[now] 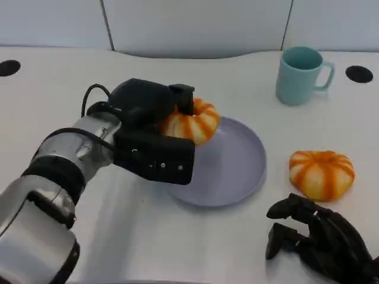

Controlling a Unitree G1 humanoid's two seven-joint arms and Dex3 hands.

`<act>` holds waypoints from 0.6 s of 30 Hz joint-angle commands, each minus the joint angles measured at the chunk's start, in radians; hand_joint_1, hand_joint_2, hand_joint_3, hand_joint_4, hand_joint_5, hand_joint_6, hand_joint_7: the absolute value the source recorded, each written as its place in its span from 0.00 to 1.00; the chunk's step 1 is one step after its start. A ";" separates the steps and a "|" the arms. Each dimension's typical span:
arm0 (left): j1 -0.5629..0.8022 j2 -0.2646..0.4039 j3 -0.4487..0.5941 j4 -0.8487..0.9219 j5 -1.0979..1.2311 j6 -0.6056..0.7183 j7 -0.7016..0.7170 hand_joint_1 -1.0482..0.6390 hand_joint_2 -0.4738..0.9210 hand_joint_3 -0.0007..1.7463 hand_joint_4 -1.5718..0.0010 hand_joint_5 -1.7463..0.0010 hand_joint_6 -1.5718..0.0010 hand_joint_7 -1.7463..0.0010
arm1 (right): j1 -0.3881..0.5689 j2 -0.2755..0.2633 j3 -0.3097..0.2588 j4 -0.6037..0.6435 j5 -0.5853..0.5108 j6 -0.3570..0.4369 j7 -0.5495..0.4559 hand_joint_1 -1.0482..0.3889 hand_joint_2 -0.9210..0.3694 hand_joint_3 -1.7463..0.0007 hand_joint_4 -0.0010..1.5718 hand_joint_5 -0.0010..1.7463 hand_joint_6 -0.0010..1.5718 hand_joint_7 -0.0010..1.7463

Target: Grasp the bread from the table and place it into the plate.

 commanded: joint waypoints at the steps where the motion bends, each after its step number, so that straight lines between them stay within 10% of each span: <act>1: -0.025 -0.024 -0.020 -0.002 0.014 -0.006 -0.006 0.53 0.96 0.01 0.48 0.00 0.60 0.00 | 0.042 0.000 0.012 0.018 -0.024 0.031 -0.022 0.37 0.00 0.84 0.39 0.86 0.42 0.55; 18: -0.020 -0.095 -0.061 0.033 0.034 0.044 -0.008 0.52 1.00 0.03 0.49 0.00 0.62 0.00 | 0.076 0.017 0.031 -0.051 -0.011 0.078 -0.054 0.36 0.00 0.88 0.41 0.86 0.44 0.56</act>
